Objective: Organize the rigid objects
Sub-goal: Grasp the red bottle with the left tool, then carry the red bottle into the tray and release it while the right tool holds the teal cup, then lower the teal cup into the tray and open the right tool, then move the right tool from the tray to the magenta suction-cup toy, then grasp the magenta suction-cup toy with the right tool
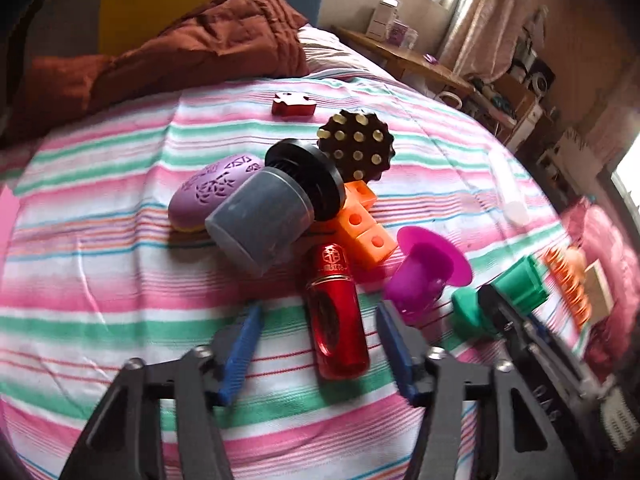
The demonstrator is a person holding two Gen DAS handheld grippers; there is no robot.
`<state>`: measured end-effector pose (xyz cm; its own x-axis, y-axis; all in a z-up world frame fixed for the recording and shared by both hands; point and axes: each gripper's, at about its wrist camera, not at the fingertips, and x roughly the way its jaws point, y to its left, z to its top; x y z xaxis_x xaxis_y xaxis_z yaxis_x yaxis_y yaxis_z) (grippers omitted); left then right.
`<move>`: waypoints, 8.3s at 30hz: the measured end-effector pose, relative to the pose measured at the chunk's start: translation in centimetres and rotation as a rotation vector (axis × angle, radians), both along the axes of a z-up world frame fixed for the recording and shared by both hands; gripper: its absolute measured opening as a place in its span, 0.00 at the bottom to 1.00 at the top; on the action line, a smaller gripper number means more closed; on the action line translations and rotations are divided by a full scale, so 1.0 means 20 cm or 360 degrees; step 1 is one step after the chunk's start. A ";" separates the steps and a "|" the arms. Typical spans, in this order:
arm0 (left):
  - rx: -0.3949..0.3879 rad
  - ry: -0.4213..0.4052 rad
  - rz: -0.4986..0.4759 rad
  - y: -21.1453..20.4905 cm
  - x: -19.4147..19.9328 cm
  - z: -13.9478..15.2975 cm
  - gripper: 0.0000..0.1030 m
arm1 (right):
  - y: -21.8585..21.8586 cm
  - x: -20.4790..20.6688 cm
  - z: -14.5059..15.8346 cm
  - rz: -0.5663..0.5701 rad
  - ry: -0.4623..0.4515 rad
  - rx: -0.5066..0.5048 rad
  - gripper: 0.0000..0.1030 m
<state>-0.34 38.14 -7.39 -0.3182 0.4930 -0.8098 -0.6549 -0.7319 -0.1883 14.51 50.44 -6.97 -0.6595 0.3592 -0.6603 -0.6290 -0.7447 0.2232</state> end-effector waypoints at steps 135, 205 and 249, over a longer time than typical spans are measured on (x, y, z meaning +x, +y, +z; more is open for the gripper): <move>0.0234 -0.0034 0.0897 -1.94 -0.14 0.21 0.83 | -1.51 -1.10 0.27 0.1281 -0.0084 -0.0157 0.30; 0.0296 0.0010 0.0613 -1.61 0.11 0.34 0.86 | -0.83 -0.48 0.13 0.0648 -0.0197 -0.0002 0.34; 0.0150 0.0038 0.0348 -1.21 0.27 0.35 0.87 | 0.32 0.19 0.00 -0.0179 0.0043 -0.0424 0.40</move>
<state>5.08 13.97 -0.44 -0.4443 0.4832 -0.7544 -0.4879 -0.8367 -0.2487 18.24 56.81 -6.96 -0.6442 0.2471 -0.7239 -0.6953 -0.5835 0.4196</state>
